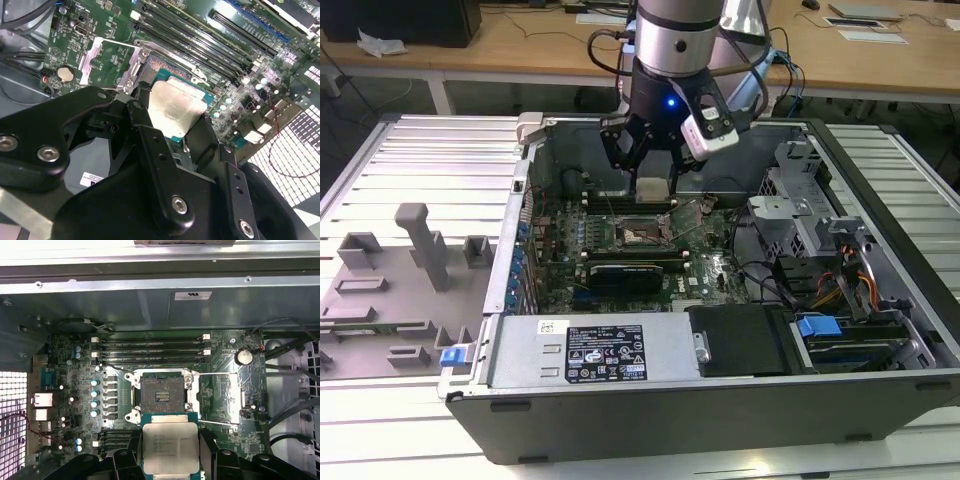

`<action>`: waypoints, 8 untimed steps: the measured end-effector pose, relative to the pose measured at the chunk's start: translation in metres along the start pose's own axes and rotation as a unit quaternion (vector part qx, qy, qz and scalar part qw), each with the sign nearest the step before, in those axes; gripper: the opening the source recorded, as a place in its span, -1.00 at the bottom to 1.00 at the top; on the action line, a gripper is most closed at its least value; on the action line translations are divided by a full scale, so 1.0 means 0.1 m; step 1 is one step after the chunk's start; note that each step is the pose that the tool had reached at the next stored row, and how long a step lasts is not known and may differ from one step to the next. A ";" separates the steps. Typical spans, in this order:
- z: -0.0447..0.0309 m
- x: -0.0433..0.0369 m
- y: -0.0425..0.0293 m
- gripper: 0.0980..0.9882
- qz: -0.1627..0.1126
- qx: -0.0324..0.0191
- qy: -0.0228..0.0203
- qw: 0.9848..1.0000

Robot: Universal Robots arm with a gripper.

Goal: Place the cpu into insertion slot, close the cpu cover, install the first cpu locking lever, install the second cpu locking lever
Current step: 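Place the cpu into insertion slot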

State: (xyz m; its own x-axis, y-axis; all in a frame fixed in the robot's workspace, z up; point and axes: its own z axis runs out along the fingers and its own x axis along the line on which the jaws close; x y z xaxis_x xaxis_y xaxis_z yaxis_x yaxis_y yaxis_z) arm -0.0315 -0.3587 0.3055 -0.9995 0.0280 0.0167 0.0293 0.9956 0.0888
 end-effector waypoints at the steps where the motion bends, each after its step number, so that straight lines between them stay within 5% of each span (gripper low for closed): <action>1: 0.007 0.000 -0.001 0.00 0.005 0.000 0.000 1.000; 8: 0.031 0.000 -0.003 0.00 0.064 -0.001 -0.006 0.998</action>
State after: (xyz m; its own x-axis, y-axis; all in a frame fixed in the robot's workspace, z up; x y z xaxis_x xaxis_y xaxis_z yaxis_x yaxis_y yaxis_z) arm -0.0316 -0.3587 0.3024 -0.9876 0.1564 0.0167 0.1573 0.9836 0.0887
